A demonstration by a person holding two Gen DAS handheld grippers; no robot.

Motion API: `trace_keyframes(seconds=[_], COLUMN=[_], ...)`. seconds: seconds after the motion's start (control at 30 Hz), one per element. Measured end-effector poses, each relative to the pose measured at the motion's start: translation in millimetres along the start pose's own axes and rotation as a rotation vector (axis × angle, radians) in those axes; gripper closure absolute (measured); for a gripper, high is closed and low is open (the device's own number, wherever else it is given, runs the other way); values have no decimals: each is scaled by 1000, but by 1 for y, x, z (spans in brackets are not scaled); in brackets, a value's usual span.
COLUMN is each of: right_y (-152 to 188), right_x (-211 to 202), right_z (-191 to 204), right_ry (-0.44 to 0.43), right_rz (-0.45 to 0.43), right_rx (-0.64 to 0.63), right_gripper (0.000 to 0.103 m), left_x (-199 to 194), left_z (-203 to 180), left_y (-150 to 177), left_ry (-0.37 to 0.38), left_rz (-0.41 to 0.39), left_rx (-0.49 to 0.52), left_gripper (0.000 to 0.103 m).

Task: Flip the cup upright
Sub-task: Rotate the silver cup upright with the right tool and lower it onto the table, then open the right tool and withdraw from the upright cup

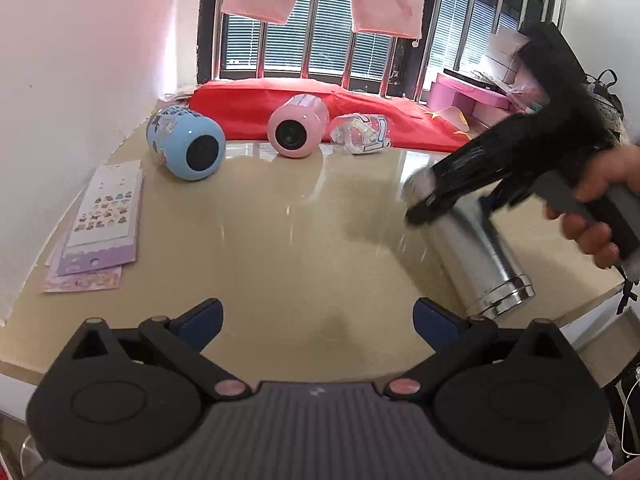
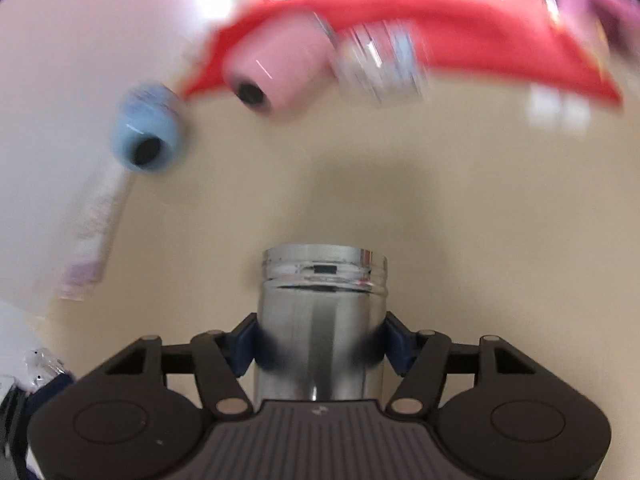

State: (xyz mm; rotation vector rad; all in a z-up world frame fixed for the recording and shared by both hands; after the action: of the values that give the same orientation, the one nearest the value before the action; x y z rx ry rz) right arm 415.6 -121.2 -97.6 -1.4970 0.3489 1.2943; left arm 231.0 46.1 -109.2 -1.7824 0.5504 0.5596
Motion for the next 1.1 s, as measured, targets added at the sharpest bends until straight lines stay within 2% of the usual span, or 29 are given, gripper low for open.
trace_keyframes(seconds=[0.07, 0.2, 0.27, 0.37, 0.57, 0.73, 0.93, 1.1], right_y=[8, 35, 47, 53, 38, 32, 40, 45], right_x=[-31, -73, -80, -86, -96, -101, -73, -65], right_z=[7, 14, 18, 25, 22, -9, -41, -49], right_ry=[40, 79, 118, 161, 261, 340, 316, 304], right_rz=[-154, -442, -542, -614, -596, -559, -463, -479], right_rx=[-81, -141, -178, -216, -290, -271, -200, -178], right_gripper=[41, 41, 41, 41, 41, 41, 41, 41], left_x=[1, -1, -2, -4, -9, -9, -3, 0], left_z=[2, 1, -1, -4, -1, 1, -4, -10], left_y=[-1, -2, -1, 0, 2, 1, 4, 6], left_ry=[-8, -12, -12, -18, -28, -39, -29, -34], left_rz=[1, -4, -7, -8, -15, -18, -12, -3], left_rx=[2, 7, 14, 25, 24, 20, 15, 24], left_gripper=[0, 0, 0, 0, 0, 0, 0, 0])
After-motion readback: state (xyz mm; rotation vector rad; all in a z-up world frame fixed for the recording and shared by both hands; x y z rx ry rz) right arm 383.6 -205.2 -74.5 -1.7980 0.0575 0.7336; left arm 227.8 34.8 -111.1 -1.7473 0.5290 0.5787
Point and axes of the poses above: each gripper's, at about its wrist camera, not at the fingertips, and x roughly the way its jaws point, z to its left, y to its underside, the point moved 4 cm from there along x, roughly the way its jaws point, and after that the axes turned 12 degrees about -x, right-handed, at the moved point
